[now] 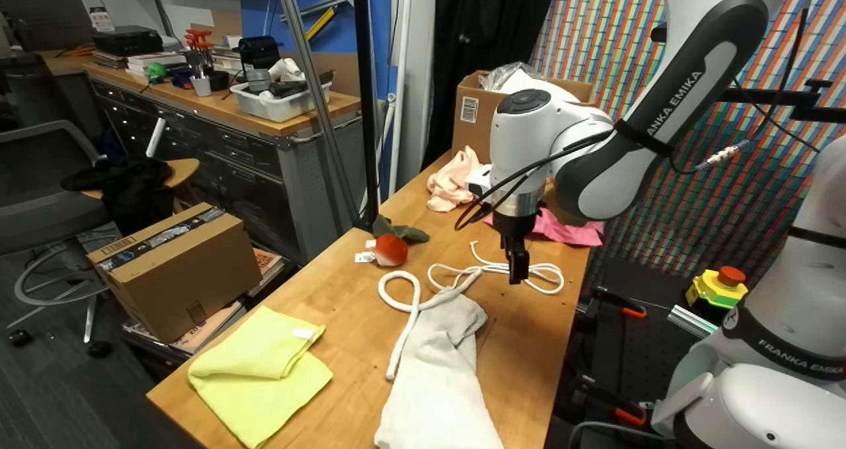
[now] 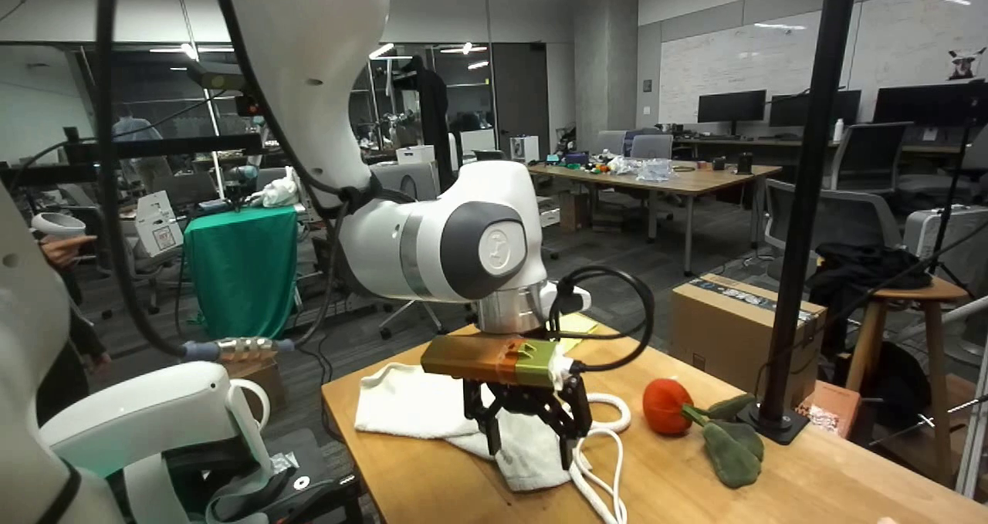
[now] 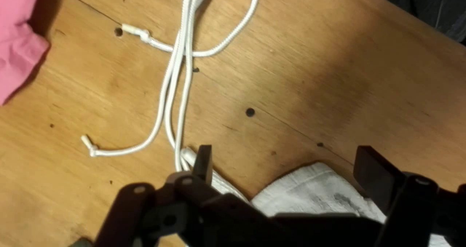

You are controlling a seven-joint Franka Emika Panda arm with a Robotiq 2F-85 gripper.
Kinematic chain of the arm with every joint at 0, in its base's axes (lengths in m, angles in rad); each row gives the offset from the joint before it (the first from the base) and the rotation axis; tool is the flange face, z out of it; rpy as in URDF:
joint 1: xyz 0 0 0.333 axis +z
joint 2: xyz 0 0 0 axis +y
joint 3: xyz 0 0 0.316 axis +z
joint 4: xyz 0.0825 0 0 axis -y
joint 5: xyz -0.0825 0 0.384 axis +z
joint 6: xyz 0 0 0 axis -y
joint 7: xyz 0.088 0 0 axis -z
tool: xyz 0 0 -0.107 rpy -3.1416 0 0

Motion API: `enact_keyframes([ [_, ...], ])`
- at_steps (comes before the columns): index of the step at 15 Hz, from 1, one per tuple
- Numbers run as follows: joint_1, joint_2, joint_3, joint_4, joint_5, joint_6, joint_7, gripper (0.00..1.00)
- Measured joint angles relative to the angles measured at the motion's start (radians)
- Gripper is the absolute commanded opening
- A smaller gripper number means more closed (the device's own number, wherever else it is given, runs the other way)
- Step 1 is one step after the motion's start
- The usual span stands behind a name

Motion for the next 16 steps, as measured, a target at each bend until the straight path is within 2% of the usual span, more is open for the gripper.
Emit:
enact_keyframes([
  [5, 0.078, 0.031, 0.054, 0.008, -0.040, 0.046, 0.146, 1.00],
  [8, 0.123, 0.075, 0.062, 0.027, -0.105, 0.086, 0.273, 1.00],
  [11, 0.167, 0.126, 0.053, 0.059, -0.217, 0.129, 0.440, 1.00],
  [16, 0.232, 0.216, 0.007, 0.136, -0.399, 0.137, 0.689, 1.00],
])
